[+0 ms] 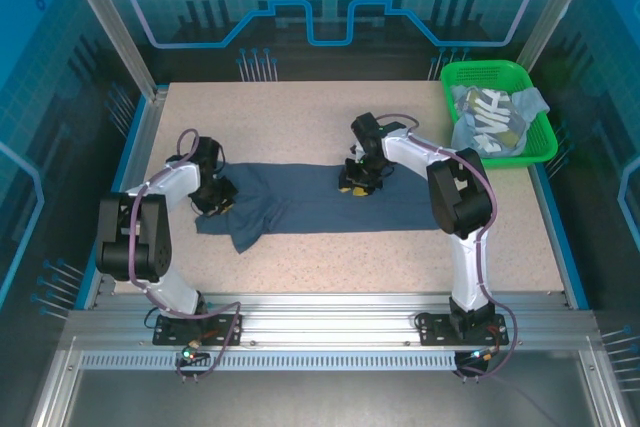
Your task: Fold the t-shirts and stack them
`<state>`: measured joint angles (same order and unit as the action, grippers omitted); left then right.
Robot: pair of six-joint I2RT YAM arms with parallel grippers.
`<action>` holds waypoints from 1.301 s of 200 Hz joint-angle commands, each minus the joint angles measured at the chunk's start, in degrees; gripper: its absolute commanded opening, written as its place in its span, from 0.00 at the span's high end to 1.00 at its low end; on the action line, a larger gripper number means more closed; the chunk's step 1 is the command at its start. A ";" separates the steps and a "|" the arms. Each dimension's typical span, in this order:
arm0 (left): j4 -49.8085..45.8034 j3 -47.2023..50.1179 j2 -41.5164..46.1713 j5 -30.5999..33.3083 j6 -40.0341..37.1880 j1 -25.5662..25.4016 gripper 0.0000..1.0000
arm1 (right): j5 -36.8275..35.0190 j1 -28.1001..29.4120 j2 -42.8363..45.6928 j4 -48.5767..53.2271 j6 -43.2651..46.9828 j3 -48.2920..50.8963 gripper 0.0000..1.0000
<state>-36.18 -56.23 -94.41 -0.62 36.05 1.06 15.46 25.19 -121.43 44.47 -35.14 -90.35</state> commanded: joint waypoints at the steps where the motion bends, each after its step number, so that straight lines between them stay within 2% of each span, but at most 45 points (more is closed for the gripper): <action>1: -2.72 -1.86 1.26 0.32 0.61 -0.62 0.90 | 0.50 0.76 0.31 0.84 -0.81 1.04 0.62; 31: -4.12 -3.03 2.55 1.26 0.77 -0.62 1.00 | 0.30 0.73 0.31 1.08 -0.81 0.80 0.62; 159: -12.93 -19.41 -5.60 5.28 -6.84 -0.04 1.00 | -0.17 0.67 0.57 1.50 -0.46 0.69 0.63; 260: -13.61 -25.35 -13.33 10.69 -11.74 0.52 1.00 | -1.25 0.64 1.70 1.59 -0.73 1.61 0.63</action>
<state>-48.29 -79.61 -106.13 6.92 26.81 0.97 15.00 25.19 -121.43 44.51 -35.35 -89.93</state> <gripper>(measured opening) 0.061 0.374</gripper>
